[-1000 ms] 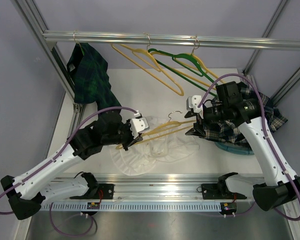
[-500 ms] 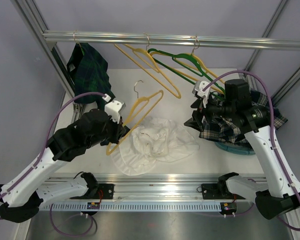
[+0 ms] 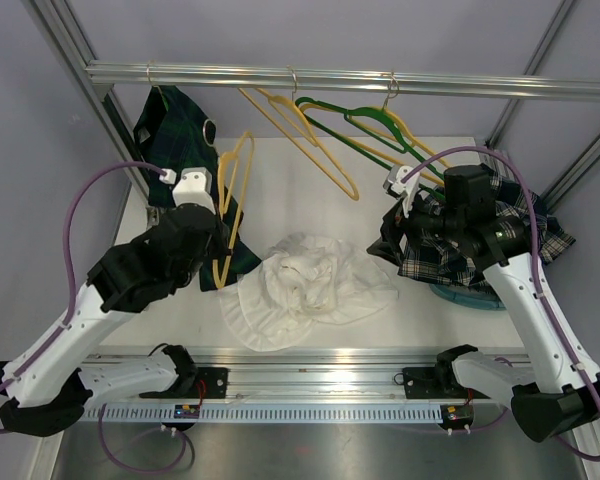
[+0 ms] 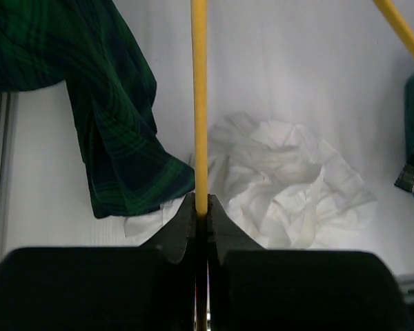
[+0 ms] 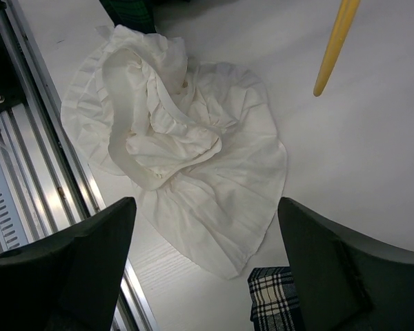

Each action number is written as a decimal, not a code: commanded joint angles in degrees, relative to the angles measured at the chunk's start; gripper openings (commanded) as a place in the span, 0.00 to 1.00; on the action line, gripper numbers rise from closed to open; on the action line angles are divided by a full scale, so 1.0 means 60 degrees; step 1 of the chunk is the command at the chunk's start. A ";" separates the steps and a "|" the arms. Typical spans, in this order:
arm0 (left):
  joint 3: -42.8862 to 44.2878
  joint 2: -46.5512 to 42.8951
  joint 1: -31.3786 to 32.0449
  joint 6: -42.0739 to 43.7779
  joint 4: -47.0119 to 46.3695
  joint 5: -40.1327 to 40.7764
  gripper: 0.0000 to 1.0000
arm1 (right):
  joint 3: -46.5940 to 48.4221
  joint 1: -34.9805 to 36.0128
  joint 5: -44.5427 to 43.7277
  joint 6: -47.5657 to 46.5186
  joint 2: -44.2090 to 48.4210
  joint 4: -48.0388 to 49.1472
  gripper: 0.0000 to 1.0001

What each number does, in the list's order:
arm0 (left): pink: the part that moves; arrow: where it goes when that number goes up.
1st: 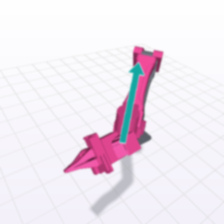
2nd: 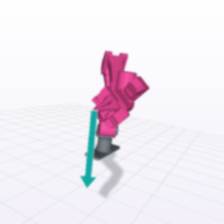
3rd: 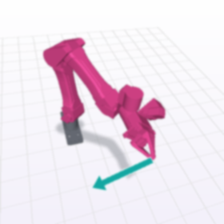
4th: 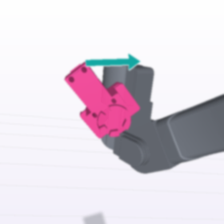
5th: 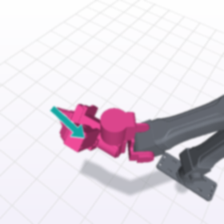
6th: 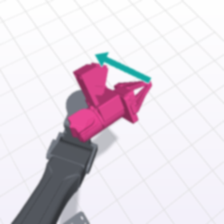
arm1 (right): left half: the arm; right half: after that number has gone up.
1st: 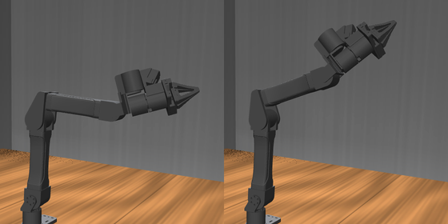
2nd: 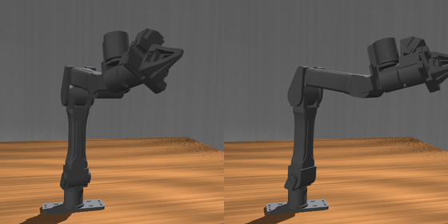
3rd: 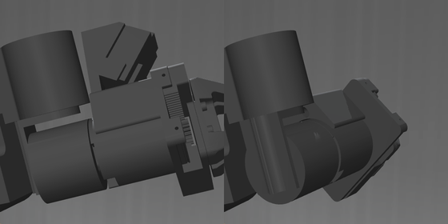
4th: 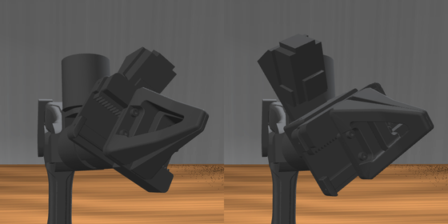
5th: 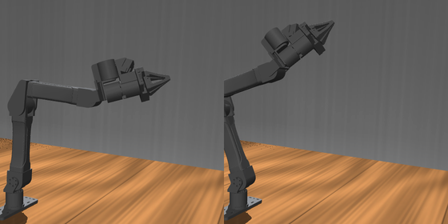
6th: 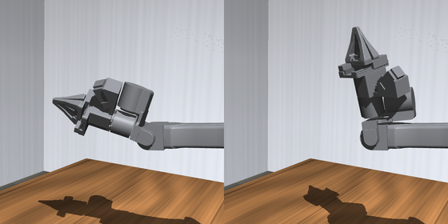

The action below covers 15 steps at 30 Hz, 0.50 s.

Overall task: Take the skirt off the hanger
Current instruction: Hang the hanger back to the clothesline with the left arm

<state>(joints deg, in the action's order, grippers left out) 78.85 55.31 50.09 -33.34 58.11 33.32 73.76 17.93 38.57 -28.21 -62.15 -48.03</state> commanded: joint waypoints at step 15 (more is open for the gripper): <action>0.1463 0.2763 0.0207 0.0839 -0.3647 0.4831 0.00 | -0.0501 -0.0059 -0.0275 -0.0103 0.0236 0.0095 0.91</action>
<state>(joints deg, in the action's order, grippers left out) 84.44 71.70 50.94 -30.81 45.82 54.08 71.09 17.87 36.97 -28.27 -61.58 -47.90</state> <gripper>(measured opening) 0.031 0.908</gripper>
